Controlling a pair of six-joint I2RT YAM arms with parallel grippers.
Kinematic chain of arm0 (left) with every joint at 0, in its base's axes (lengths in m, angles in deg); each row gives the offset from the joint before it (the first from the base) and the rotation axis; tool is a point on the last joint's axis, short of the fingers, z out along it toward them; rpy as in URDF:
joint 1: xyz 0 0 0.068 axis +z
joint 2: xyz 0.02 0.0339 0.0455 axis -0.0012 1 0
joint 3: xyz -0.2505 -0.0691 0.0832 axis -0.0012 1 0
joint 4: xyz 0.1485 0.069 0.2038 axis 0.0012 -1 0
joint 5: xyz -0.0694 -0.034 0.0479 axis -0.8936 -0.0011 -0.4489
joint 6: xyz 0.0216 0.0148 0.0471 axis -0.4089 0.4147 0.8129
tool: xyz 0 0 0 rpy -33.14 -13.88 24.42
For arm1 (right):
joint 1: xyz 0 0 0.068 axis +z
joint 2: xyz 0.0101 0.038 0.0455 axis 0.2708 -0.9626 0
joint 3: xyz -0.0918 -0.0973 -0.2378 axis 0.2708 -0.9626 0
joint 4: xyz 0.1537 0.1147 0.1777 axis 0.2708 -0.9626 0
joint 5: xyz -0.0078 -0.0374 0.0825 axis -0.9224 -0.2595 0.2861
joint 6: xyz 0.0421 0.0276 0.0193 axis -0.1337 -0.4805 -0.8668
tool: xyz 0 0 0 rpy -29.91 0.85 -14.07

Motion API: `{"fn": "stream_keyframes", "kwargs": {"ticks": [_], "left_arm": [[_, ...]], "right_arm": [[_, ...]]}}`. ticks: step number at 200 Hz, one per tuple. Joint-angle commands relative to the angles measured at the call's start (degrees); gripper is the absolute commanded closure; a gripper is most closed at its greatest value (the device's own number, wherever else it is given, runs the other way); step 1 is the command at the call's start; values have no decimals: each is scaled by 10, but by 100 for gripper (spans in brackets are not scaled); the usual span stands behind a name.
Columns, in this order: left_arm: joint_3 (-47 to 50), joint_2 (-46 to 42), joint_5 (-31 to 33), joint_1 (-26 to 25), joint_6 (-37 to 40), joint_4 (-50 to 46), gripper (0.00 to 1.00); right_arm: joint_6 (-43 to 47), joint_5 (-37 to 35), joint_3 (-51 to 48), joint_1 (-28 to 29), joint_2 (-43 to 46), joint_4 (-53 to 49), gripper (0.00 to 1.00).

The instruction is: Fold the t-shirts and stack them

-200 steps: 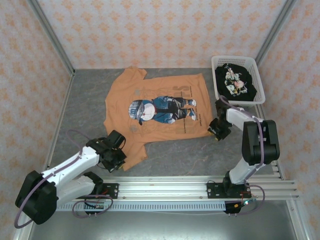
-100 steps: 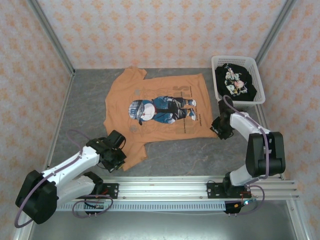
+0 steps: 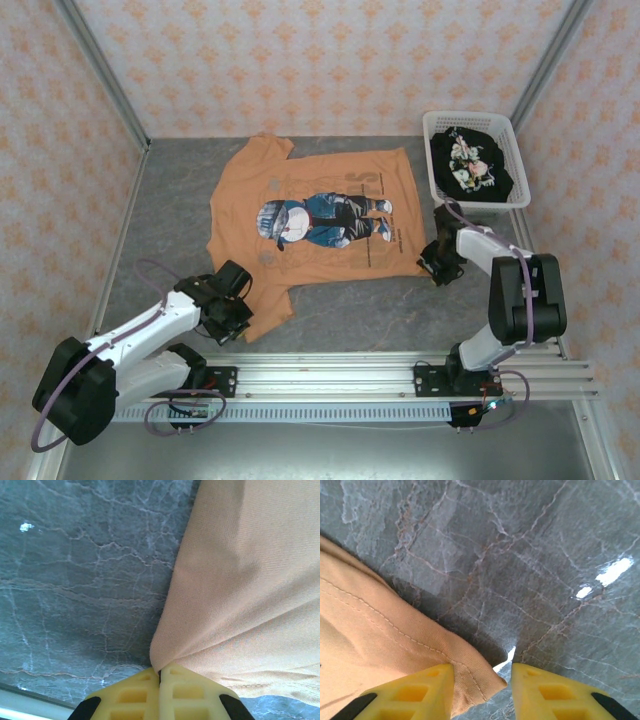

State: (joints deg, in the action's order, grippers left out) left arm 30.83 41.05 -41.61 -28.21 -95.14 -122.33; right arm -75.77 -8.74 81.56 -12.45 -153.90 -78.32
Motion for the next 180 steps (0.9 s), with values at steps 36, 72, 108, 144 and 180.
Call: {"fn": "stream_keyframes", "kwargs": {"ticks": [36, 72, 108, 144, 180], "left_arm": [[-30, -1, 8, -4, 38, 1, 100], [-41, -53, -12, -6, 77, -43, 100], [-43, -107, -33, -33, 101, -95, 100], [-62, -160, 6, -110, 90, -115, 100], [-100, -210, 98, -180, 70, -115, 100]], "right_arm": [[-16, -14, 2, -1, 12, 24, 100], [-5, -40, -9, 5, 90, -29, 100], [-1, -50, -39, 17, 167, -107, 100], [-6, -62, -55, 52, 246, -213, 100], [-14, -90, -72, 65, 312, -280, 100]]}}
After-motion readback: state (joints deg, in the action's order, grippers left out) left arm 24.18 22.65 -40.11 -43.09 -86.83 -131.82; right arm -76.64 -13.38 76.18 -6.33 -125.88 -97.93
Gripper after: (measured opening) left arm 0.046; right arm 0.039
